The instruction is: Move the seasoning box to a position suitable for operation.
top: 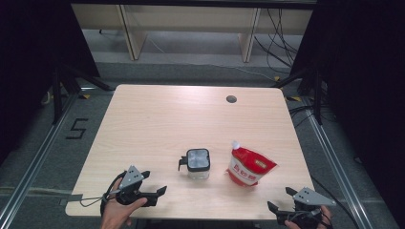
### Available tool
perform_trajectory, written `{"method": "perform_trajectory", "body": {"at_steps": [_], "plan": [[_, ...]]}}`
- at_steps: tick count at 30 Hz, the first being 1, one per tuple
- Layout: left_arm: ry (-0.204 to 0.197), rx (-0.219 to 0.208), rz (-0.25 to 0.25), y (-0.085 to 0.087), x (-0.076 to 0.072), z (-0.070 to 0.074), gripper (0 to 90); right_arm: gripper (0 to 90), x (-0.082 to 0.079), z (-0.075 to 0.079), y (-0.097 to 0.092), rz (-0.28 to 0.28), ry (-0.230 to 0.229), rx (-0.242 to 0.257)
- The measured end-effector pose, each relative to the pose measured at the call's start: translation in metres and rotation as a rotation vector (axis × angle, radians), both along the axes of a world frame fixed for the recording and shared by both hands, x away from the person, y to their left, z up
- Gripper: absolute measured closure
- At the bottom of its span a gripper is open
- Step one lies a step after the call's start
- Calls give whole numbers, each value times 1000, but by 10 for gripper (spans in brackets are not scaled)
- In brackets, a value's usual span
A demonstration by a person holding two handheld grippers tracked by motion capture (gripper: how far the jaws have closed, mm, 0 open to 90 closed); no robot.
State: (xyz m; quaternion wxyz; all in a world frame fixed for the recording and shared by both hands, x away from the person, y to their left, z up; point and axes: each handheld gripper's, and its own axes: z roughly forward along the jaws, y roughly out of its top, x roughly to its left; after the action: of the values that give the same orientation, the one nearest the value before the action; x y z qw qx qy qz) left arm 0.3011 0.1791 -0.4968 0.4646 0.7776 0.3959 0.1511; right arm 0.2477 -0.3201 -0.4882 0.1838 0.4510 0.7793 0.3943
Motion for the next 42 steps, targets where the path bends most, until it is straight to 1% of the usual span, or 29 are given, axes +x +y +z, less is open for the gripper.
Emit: {"method": "perform_trajectory", "body": {"at_steps": [2, 3, 7, 8, 11, 15, 16, 19, 20, 21, 22, 23, 24, 25, 26, 27, 28, 29, 30, 31, 33, 34, 35, 36, 37, 38, 40, 41, 42], "plan": [[-4, -3, 10, 0, 0, 0, 149, 156, 0, 0, 0, -7, 0, -10], [-7, 1, 11, 0, 1, 0, 149, 156, 2, 0, -3, 30, -20, -22], [-15, 1, 19, 1, 2, 0, 149, 157, 2, 0, -2, 32, -23, -11], [-12, -8, 15, 2, 3, 0, 149, 157, 2, 1, -2, 29, -18, -22], [-20, 0, 17, 1, 4, 1, 153, 158, 2, 1, -2, 27, -21, -23], [-22, 17, -13, -5, 7, 0, 179, 166, 2, 0, -1, 33, -23, -21], [-32, 28, -23, -7, 10, 0, 188, 167, 2, 0, 0, 25, -25, -23], [-41, 27, -40, -11, 13, 0, 229, 170, 2, 0, 0, 33, -34, -26], [-48, 41, -53, -15, 17, -1, 248, 172, 2, 1, -1, 40, -24, -24], [-44, 33, -48, -18, 19, -2, 269, 172, 2, 1, 0, 30, -26, -29], [-56, 49, -68, -20, 23, -2, 280, 174, 3, 0, 0, 39, -24, -24], [-51, 53, -69, -23, 25, -3, 295, 178, 3, 0, 0, 41, -23, -27], [-54, 61, -74, -25, 28, -3, 316, 186, 0, 0, 2, 16, -5, -15], [-47, 56, -72, -28, 30, -4, 329, 189, 1, 0, 1, 19, -9, -20], [-56, 79, -90, -30, 33, -3, 339, 189, 3, 0, 0, 37, -25, -34], [-52, 71, -92, -32, 35, -4, 353, 188, 3, 0, 0, 41, -27, -35], [-52, 79, -97, -34, 37, -4, 366, 188, 3, 0, -1, 35, -35, -43], [-56, 105, -117, -33, 40, -3, 375, 189, 2, 0, 0, 22, -13, -24], [-48, 75, -100, -36, 40, -5, 386, 189, 1, 0, 0, 17, -16, -29], [-48, 75, -100, -36, 40, -5, 396, 189, 3, 0, -1, 33, -20, -34], [-54, 89, -108, -37, 44, -5, 406, 189, 3, 0, -1, 41, -24, -38], [-61, 94, -106, -38, 45, -5, 405, 191, 1, 0, 0, 16, -9, -21], [-48, 81, -98, -39, 44, -5, 402, 197, 1, 0, 0, 19, -10, -24], [-57, 81, -104, -39, 45, -5, 402, 198, 3, -1, -2, 26, -32, -52], [-66, 110, -129, -38, 47, -4, 404, 198, 3, 0, -2, 33, -27, -43], [-61, 72, -105, -42, 46, -6, 408, 198, 1, 0, 0, 9, -5, -15], [-69, 119, -126, -41, 48, -4, 424, 199, 1, 0, 0, 7, -4, -13], [-78, 107, -117, -43, 49, -5, 433, 200, 1, 0, 0, 7, -6, -12], [-70, 107, -118, -45, 49, -6, 442, 200, 1, 0, 1, 6, -3, -12]]}}
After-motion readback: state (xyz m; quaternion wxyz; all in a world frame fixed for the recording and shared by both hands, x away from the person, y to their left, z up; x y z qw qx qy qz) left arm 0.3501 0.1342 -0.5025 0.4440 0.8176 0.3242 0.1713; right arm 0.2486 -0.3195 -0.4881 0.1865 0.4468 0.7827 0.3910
